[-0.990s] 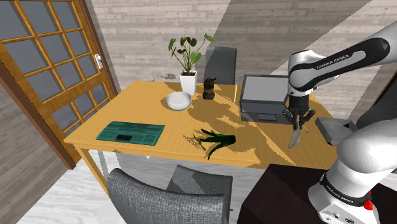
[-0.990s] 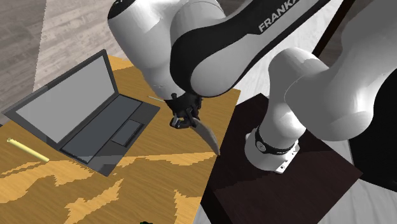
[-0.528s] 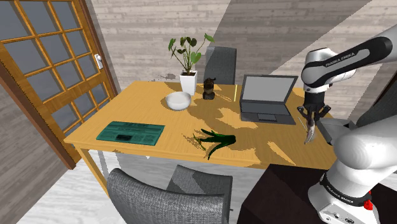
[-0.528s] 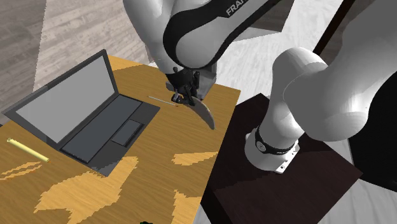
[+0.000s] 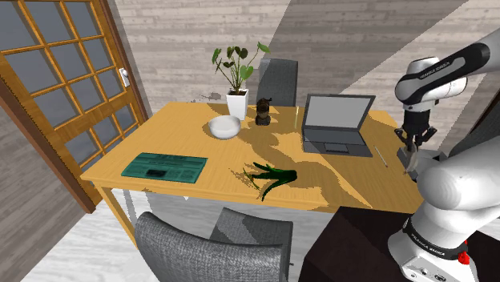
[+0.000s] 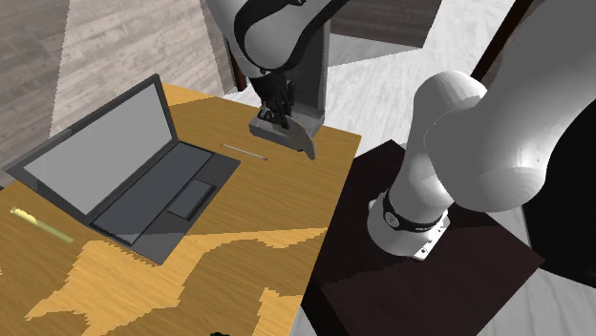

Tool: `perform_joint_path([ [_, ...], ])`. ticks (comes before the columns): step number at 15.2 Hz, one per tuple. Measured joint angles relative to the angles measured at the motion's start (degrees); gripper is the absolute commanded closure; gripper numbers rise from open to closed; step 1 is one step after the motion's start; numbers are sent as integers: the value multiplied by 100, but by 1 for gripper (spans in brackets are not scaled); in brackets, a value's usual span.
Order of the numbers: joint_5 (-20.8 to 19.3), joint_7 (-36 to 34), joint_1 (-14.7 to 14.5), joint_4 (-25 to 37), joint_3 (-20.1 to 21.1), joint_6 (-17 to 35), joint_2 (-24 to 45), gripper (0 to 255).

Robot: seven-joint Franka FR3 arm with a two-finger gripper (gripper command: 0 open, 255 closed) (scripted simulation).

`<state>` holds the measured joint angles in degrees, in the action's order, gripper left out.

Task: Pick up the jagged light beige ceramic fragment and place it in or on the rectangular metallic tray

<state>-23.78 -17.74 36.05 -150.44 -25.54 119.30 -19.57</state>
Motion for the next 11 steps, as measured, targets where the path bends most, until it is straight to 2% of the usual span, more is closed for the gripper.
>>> perform_joint_path([
  [5, 27, 740, 174, 664, -496, 222, 715, 255],
  [8, 179, 1227, 257, 1150, -747, 268, 1161, 255],
  [11, 492, 1829, 377, 1705, -1012, 452, 1827, 255],
])
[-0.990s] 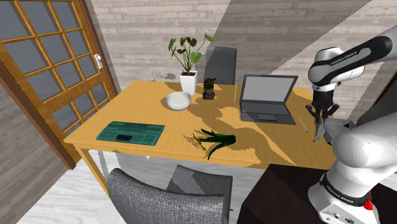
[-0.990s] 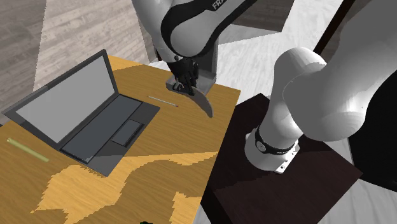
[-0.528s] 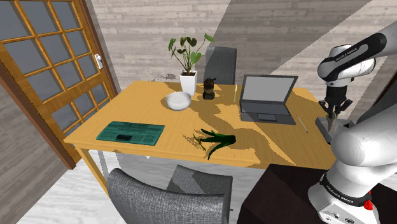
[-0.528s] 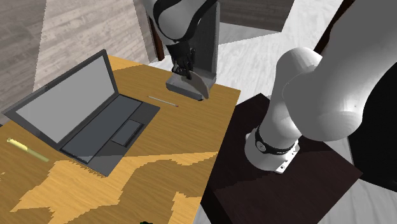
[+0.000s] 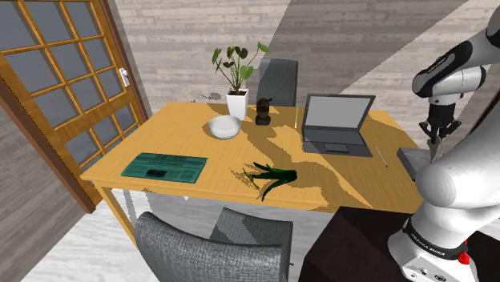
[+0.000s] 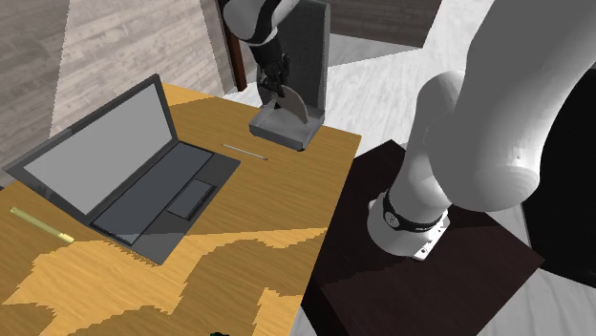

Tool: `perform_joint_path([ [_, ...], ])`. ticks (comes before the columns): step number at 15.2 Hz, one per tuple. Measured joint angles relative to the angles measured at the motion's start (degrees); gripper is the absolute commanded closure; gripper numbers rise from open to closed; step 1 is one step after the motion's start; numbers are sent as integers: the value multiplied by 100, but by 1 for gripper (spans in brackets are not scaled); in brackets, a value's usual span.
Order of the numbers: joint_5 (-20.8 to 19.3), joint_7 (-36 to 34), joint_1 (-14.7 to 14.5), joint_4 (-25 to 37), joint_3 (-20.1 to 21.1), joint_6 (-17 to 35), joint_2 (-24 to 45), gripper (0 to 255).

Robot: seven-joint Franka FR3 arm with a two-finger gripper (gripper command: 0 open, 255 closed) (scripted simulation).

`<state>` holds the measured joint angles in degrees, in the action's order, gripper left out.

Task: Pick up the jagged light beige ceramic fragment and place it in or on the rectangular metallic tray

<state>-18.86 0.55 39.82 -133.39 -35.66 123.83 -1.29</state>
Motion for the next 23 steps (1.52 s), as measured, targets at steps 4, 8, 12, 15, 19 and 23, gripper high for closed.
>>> perform_joint_path([
  [4, 447, 708, 221, 712, -177, 20, 695, 255],
  [8, 641, 879, 315, 763, -178, 276, 1026, 255],
  [12, 772, 930, 368, 686, -144, 563, 1265, 255],
  [15, 898, 979, 420, 659, -99, 780, 1482, 255],
  [19, 1015, 1010, 471, 588, -42, 1036, 1695, 255],
  [23, 1028, 1010, 475, 583, -34, 1063, 1717, 255],
])
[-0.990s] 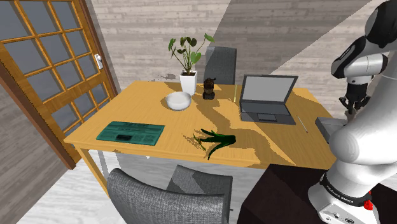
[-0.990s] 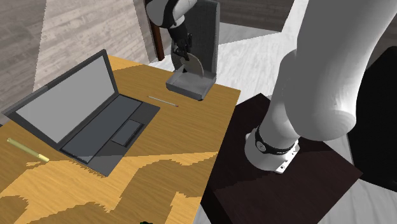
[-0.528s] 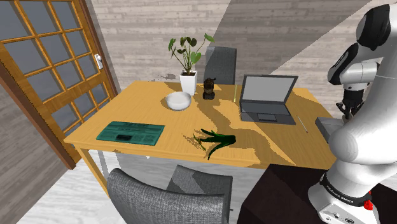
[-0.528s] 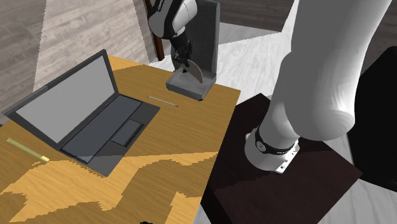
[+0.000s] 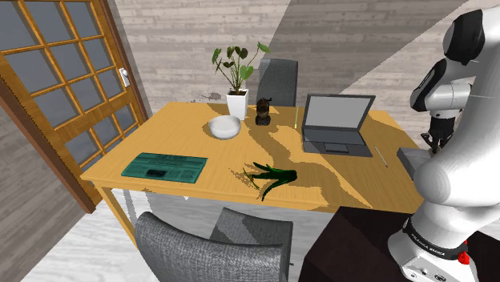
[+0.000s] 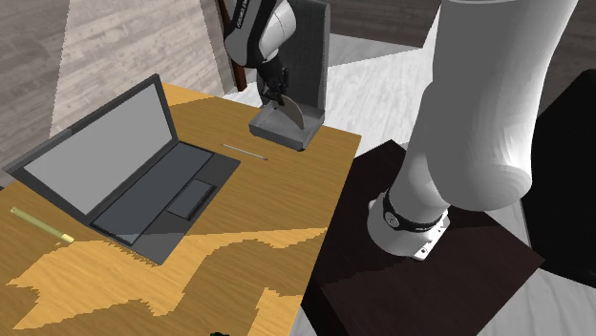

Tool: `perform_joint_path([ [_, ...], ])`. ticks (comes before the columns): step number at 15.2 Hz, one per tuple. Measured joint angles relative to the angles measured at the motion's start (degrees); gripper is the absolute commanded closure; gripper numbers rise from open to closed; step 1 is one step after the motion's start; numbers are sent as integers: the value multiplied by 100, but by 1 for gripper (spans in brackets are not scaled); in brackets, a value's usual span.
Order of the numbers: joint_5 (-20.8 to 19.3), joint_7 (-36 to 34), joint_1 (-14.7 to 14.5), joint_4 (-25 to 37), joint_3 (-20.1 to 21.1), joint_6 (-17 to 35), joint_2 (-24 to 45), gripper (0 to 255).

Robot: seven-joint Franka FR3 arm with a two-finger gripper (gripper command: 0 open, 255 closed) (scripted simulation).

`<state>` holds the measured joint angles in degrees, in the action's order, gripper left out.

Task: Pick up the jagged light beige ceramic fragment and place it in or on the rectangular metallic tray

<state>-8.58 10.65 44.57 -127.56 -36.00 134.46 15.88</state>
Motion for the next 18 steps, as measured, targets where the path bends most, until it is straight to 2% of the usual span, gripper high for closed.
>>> perform_joint_path([
  [1, 0, 0, 0, 0, 0, 1, 1, 255],
  [2, 1, 0, 0, 0, 0, 2, 1, 0],
  [8, 1, 0, 0, 0, 0, 2, 1, 0],
  [13, -216, -146, -177, 248, -66, -647, -440, 0],
  [18, -243, -183, -207, 270, -64, -727, -493, 0],
])
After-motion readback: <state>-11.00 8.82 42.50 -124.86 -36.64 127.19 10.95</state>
